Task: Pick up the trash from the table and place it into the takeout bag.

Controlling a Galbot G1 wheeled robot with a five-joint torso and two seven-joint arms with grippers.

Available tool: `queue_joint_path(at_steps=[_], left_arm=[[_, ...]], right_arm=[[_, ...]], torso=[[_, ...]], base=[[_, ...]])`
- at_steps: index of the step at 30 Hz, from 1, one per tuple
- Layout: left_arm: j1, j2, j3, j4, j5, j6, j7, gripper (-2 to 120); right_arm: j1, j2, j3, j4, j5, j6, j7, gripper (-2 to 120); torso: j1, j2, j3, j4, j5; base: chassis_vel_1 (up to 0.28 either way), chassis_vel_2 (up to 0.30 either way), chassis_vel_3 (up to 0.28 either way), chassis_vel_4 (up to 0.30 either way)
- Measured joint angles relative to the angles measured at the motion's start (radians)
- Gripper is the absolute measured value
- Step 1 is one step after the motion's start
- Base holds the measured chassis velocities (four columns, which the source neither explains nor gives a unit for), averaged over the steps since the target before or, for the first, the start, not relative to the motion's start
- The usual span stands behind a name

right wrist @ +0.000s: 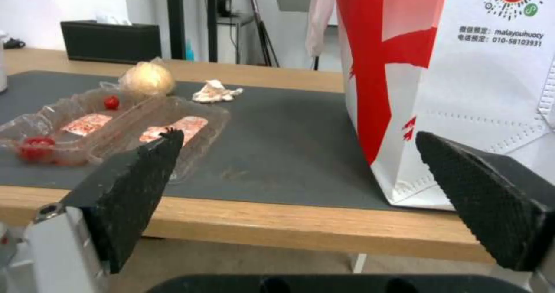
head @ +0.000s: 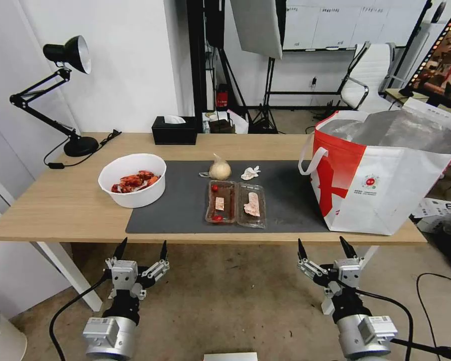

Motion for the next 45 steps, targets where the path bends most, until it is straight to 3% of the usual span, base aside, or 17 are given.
queue_joint_path(at_steps=[24, 28, 29, 30, 33, 34, 36, 39, 42, 45], left_arm=[[-0.001, 0.001, 0.0, 0.0, -0.001, 0.0, -0.001, 100], [-0.04, 0.034, 0.02, 0.009, -0.029, 0.025, -0.05, 100], [-0.088, 0.075, 0.046, 0.02, -0.064, 0.055, -0.109, 100], [-0.088, 0.075, 0.046, 0.02, -0.064, 0.055, -0.109, 100], [-0.187, 0.16, 0.098, 0.043, -0.137, 0.119, -0.231, 100], [-0.187, 0.16, 0.098, 0.043, -0.137, 0.119, -0.231, 100], [-0.245, 0.208, 0.133, 0.072, -0.186, 0.152, -0.288, 100], [-0.254, 0.215, 0.141, 0.083, -0.196, 0.156, -0.294, 100], [-0.253, 0.216, 0.142, 0.085, -0.197, 0.156, -0.294, 100], [-0.25, 0.216, 0.142, 0.086, -0.197, 0.156, -0.291, 100]], right_arm=[[0.008, -0.012, -0.003, -0.003, 0.009, -0.004, 0.002, 100], [0.077, -0.104, -0.024, -0.038, 0.084, -0.051, 0.029, 100], [0.12, -0.162, -0.038, -0.06, 0.132, -0.082, 0.048, 100], [0.12, -0.162, -0.038, -0.06, 0.132, -0.082, 0.048, 100], [0.203, -0.274, -0.064, -0.102, 0.223, -0.139, 0.081, 100], [0.203, -0.274, -0.064, -0.102, 0.223, -0.139, 0.081, 100], [0.27, -0.364, -0.086, -0.136, 0.297, -0.185, 0.109, 100], [0.319, -0.411, -0.103, -0.173, 0.351, -0.201, 0.12, 100], [0.335, -0.412, -0.114, -0.2, 0.373, -0.196, 0.117, 100], [0.339, -0.408, -0.117, -0.208, 0.381, -0.189, 0.114, 100]], torso=[[0.0, 0.0, 0.0, -0.0003, 0.0], [0.0, 0.0, 0.0, 0.0006, 0.0003], [0.0, 0.0, 0.0, 0.0, 0.0002], [0.0, 0.0, 0.0, 0.0, 0.0002], [0.0, 0.0, 0.0, 0.0, 0.0], [0.0, 0.0, 0.0, 0.0, 0.0], [0.0, 0.0, 0.0, -0.0005, 0.0003], [0.0, 0.0, 0.0, 0.0001, -0.0003], [0.0, 0.0, 0.0, 0.0, 0.0009], [0.0, 0.0, 0.0, -0.0001, -0.0001]], base=[[0.0, 0.0, 0.0, 0.0], [0.0, 0.0, 0.0, 0.0], [0.0, 0.0, 0.0, 0.0], [0.0, 0.0, 0.0, 0.0], [0.0, 0.0, 0.0, 0.0], [0.0, 0.0, 0.0, 0.0], [0.0, 0.0, 0.0, 0.0], [0.0, 0.0, 0.0, 0.0], [0.0, 0.0, 0.0, 0.0], [0.0, 0.0, 0.0, 0.0]])
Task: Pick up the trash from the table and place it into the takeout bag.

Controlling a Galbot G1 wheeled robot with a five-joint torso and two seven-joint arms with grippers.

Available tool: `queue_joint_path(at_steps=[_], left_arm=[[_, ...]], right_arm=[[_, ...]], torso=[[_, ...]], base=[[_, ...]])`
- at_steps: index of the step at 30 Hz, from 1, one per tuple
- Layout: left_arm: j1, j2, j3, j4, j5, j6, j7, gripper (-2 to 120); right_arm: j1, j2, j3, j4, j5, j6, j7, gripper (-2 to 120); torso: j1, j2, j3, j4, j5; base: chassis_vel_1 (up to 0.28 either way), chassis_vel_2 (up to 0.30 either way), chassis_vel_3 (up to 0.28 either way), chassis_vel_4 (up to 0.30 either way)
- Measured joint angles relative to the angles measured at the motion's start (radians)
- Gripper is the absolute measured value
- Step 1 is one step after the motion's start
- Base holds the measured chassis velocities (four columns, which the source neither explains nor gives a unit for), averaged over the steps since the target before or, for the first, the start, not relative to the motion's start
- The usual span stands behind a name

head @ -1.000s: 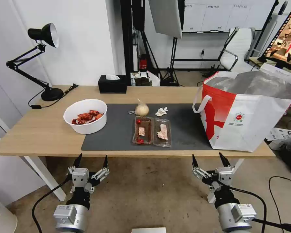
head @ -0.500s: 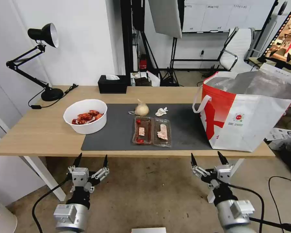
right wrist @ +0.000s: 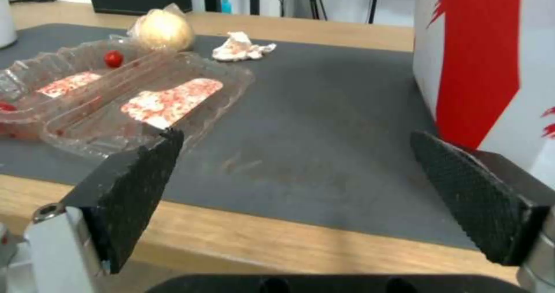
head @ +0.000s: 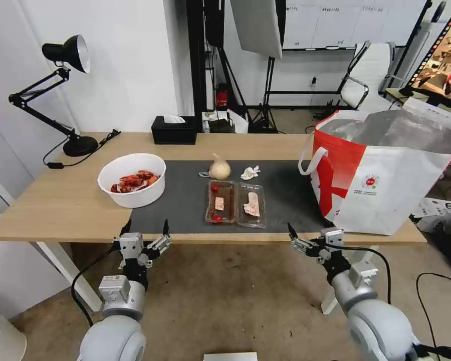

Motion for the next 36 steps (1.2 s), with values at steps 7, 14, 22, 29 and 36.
queue_joint_path(at_steps=[7, 14, 22, 29, 36], left_arm=[[0.01, 0.004, -0.004, -0.006, 0.001, 0.0, 0.009, 100], [0.009, 0.007, 0.002, -0.018, -0.023, 0.004, 0.011, 100], [0.02, 0.022, -0.006, -0.036, -0.058, 0.01, 0.011, 100], [0.026, 0.038, -0.018, -0.041, -0.072, 0.012, 0.011, 100], [0.045, 0.04, -0.026, -0.049, -0.072, 0.012, 0.009, 100]], right_arm=[[-0.009, 0.013, 0.0, 0.0, 0.005, 0.005, -0.003, 100], [-0.013, 0.018, -0.005, 0.011, 0.048, 0.007, -0.002, 100], [0.044, 0.017, -0.081, 0.097, 0.492, -0.03, 0.102, 100], [0.141, 0.049, -0.176, 0.142, 0.867, -0.082, 0.292, 100], [0.179, 0.1, -0.245, 0.126, 0.994, -0.091, 0.376, 100]], torso=[[0.0, 0.0, 0.0, 0.0, 0.0001], [0.0, 0.0, 0.0, 0.0, 0.0001], [0.0, 0.0, 0.0, 0.0, 0.0], [0.0, 0.0, 0.0, 0.0002, -0.0001], [0.0, 0.0, 0.0, 0.0002, 0.0]], base=[[0.0, 0.0, 0.0, 0.0], [0.0, 0.0, 0.0, 0.0], [0.0, 0.0, 0.0, 0.0], [0.0, 0.0, 0.0, 0.0], [0.0, 0.0, 0.0, 0.0]])
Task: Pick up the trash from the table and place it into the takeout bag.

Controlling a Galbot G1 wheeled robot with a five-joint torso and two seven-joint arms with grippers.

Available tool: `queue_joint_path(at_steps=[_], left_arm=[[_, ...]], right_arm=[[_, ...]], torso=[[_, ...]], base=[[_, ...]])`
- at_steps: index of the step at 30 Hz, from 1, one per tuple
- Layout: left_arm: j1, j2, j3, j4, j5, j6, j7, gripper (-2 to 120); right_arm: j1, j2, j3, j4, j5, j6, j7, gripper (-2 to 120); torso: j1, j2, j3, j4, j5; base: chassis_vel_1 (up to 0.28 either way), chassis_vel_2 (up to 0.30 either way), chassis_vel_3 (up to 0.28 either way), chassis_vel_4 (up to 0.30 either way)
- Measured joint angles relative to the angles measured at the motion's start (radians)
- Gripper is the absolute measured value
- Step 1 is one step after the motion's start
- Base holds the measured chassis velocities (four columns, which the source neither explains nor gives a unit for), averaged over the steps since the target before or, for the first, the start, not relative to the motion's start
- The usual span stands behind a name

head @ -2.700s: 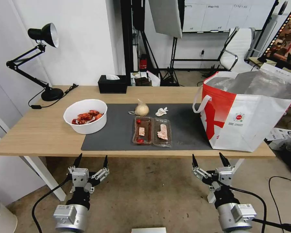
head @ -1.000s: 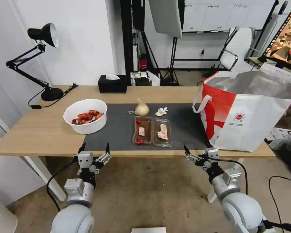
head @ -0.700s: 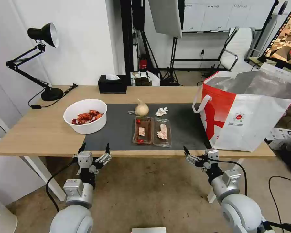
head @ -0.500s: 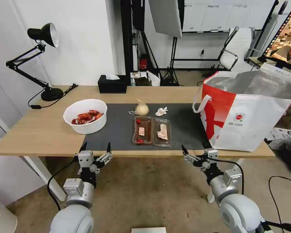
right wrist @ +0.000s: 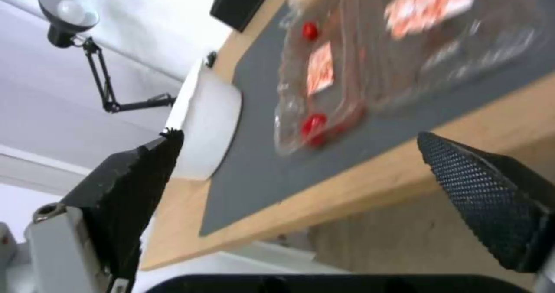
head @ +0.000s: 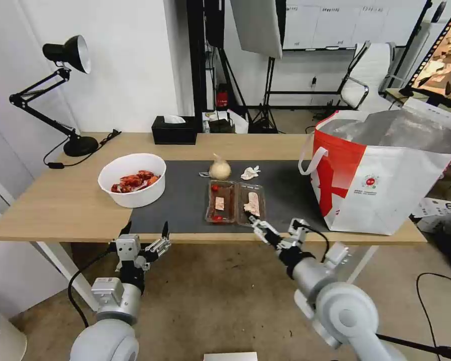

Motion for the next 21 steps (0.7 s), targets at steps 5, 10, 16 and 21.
queue_joint_path(at_steps=[5, 10, 16, 21], left_arm=[[0.011, 0.001, -0.003, -0.003, 0.003, 0.0, -0.001, 100], [0.03, 0.0, -0.006, -0.011, 0.007, 0.0, -0.002, 100], [0.041, -0.004, -0.014, -0.015, 0.007, -0.001, -0.002, 100], [0.053, -0.007, -0.023, -0.016, 0.007, -0.003, -0.003, 100]], right_arm=[[0.008, 0.028, -0.028, -0.015, 0.003, 0.001, 0.013, 100], [0.05, 0.076, -0.059, -0.058, -0.011, 0.027, 0.021, 100], [0.092, 0.113, -0.084, -0.106, -0.01, 0.052, 0.035, 100], [0.136, 0.152, -0.098, -0.157, 0.003, 0.068, 0.073, 100]], torso=[[0.0, 0.0, 0.0, -0.0001, 0.0], [0.0, 0.0, 0.0, -0.0001, 0.0], [0.0, 0.0, 0.0, -0.0001, 0.0], [0.0, 0.0, 0.0, 0.0, 0.0001]], base=[[0.0, 0.0, 0.0, 0.0], [0.0, 0.0, 0.0, 0.0], [0.0, 0.0, 0.0, 0.0], [0.0, 0.0, 0.0, 0.0]])
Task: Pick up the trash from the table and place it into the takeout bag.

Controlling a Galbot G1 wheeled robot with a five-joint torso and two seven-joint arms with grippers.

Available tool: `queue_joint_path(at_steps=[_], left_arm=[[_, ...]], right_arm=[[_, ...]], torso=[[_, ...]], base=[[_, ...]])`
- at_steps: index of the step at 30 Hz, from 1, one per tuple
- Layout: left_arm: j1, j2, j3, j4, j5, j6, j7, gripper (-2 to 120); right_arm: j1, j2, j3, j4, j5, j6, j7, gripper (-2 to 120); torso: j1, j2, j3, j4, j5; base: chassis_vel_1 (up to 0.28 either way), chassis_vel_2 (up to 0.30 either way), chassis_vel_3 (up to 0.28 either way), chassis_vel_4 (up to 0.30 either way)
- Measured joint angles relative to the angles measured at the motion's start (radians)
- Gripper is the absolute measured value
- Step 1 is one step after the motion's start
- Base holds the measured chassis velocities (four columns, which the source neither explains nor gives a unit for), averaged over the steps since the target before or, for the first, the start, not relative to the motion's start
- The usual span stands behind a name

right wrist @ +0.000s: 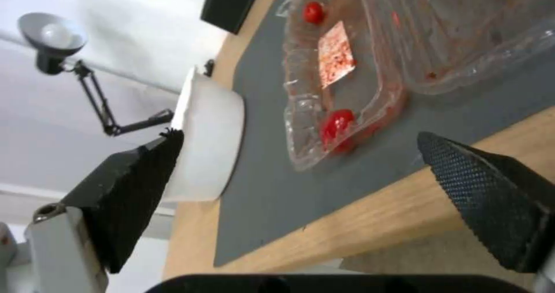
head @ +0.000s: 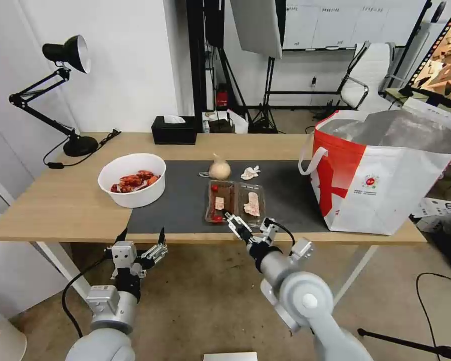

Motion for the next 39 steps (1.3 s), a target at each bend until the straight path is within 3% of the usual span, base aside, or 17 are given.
queue_joint_path(at_steps=[21, 39], left_arm=[[-0.002, 0.013, -0.004, 0.015, -0.009, -0.002, -0.003, 100], [-0.016, 0.031, -0.002, 0.029, -0.035, -0.002, -0.006, 100]], right_arm=[[0.051, 0.098, -0.002, -0.068, 0.024, 0.045, 0.118, 100], [0.051, 0.149, 0.018, -0.093, -0.001, 0.068, 0.141, 100]], torso=[[0.0, 0.0, 0.0, -0.0001, 0.0], [0.0, 0.0, 0.0, 0.0002, 0.0002]], base=[[0.0, 0.0, 0.0, 0.0], [0.0, 0.0, 0.0, 0.0]])
